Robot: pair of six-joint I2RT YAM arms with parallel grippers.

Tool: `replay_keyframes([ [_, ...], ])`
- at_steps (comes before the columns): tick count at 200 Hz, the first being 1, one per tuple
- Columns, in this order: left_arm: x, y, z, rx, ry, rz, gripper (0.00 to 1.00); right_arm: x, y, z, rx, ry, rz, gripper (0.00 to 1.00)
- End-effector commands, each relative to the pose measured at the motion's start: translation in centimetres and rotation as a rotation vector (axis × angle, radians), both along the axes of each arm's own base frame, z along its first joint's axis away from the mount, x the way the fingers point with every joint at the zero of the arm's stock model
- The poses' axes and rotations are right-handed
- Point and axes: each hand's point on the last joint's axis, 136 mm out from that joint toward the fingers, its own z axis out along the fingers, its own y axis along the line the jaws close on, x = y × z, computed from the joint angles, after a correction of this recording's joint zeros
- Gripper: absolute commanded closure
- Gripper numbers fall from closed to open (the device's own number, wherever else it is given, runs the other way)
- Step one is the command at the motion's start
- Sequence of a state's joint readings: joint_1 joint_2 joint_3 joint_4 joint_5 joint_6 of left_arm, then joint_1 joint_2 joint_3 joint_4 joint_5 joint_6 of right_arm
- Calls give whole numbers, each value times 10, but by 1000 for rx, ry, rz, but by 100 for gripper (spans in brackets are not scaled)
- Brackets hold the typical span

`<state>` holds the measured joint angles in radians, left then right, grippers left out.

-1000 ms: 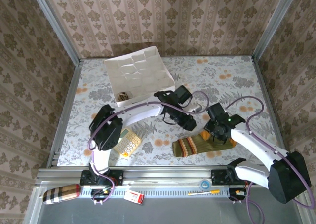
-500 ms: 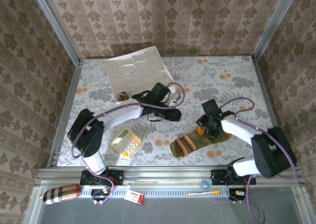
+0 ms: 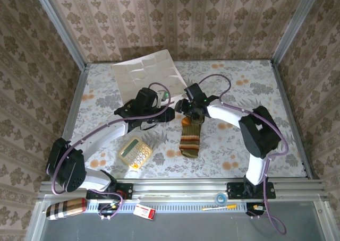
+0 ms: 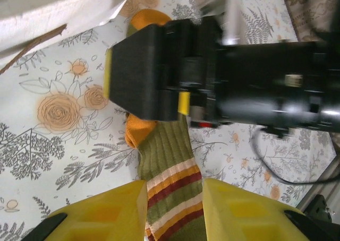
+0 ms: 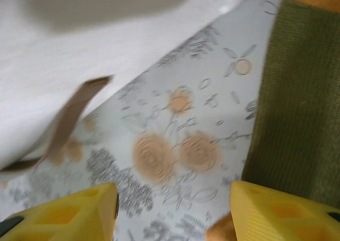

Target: Roll the socks

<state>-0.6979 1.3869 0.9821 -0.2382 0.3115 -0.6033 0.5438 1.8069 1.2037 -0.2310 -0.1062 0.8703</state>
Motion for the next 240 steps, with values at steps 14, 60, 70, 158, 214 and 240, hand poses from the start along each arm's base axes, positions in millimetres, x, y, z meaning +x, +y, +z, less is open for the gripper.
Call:
replay_keyframes([
  [14, -5, 3, -11, 7, 47, 26, 68, -18, -38, 41, -133, -182, 92, 44],
  [60, -6, -33, -28, 24, 117, -49, 69, -78, -83, 30, -226, -195, 116, 57],
  [70, -6, -43, -35, 32, 146, -62, 70, -91, -85, 27, -223, -197, 136, 58],
  [158, -7, -103, -110, 126, 364, -51, 71, -161, -58, 37, -303, -515, 415, 52],
  [214, -21, -42, -164, 271, 522, 116, 75, -195, -7, 28, -443, -646, 794, 46],
  [240, -23, -18, -169, 263, 546, 175, 75, -209, 12, 18, -479, -688, 943, 39],
])
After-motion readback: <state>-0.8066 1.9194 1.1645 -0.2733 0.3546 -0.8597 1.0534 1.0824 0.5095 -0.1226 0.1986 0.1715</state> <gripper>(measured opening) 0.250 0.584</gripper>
